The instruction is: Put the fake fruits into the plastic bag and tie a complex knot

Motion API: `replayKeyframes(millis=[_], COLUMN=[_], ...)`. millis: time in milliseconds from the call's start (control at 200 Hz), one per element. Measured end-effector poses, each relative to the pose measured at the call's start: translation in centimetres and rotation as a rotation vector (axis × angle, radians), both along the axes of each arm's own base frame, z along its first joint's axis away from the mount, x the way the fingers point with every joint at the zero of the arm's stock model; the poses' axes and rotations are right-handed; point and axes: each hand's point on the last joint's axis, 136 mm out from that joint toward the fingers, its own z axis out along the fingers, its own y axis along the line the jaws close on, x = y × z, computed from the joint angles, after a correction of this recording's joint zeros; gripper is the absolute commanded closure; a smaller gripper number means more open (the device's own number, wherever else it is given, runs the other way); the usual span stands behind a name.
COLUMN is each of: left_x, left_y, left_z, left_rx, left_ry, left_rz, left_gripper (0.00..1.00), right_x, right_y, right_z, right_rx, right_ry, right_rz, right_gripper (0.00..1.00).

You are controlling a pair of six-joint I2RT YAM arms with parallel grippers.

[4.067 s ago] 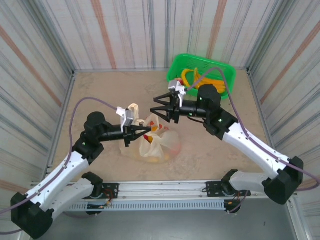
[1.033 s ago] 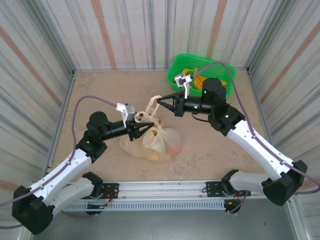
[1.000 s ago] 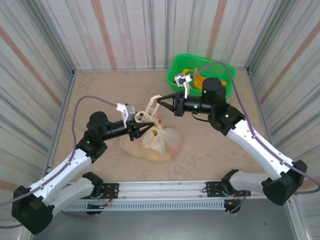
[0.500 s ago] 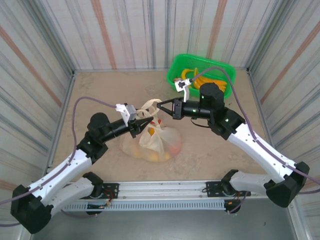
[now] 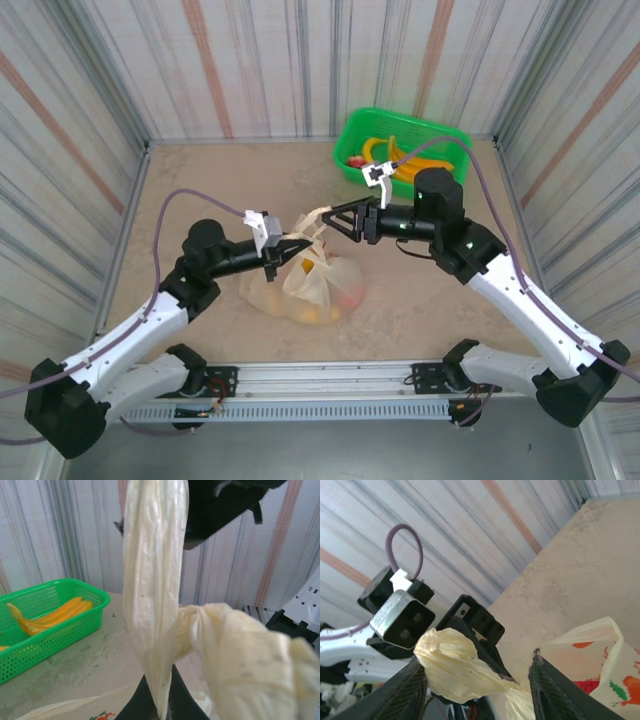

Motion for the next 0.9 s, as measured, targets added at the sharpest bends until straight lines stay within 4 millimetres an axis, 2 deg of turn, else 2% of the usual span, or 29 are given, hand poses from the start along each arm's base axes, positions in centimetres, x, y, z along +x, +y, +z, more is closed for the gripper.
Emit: replayKeyframes(millis=[110,200,406,436,516,596,706,902], left_x=[-0.3,-0.4,-0.3,-0.3,-0.2,0.2,0.9,1.2], left_y=[-0.2,-0.2,-0.2,-0.2,-0.1,0.0,0.3,0.6], left_z=[-0.1,-0.3,-0.4,-0.4,-0.4,-0.4,-0.4,-0.1], left_rx=[0.009,0.018,0.027,0.027,0.028,0.029,0.034,0.053], left_ry=[0.005,0.009,0.012,0.012,0.012,0.010,-0.003,-0.053], left_rz=[-0.023,-0.026,-0.024,-0.023,-0.018,0.005,0.057,0.120], left_gripper=[1.00,1.00,1.00,1.00,1.00,0.88,0.83,0.65], right_x=[0.0,-0.4,-1.3,-1.4,-1.2,0.0,1.7,2.5], right_y=[0.4,1.0,1.7,1.7,1.7,1.4,0.9,0.5], right_z=[1.6,2.0,0.0,-0.3,-0.6,-1.0,-1.1,-1.1], right_rx=[-0.028,-0.051,-0.112,-0.119,-0.137,-0.158,-0.137,-0.066], right_ry=[-0.053,-0.067,-0.018,-0.013,-0.009,0.019,0.100,0.310], right_rz=[0.083,0.151,0.230,0.233,0.211,0.131,-0.009,-0.224], right_gripper=[0.42,0.44,0.52,0.61,1.00,1.00,1.00,1.00])
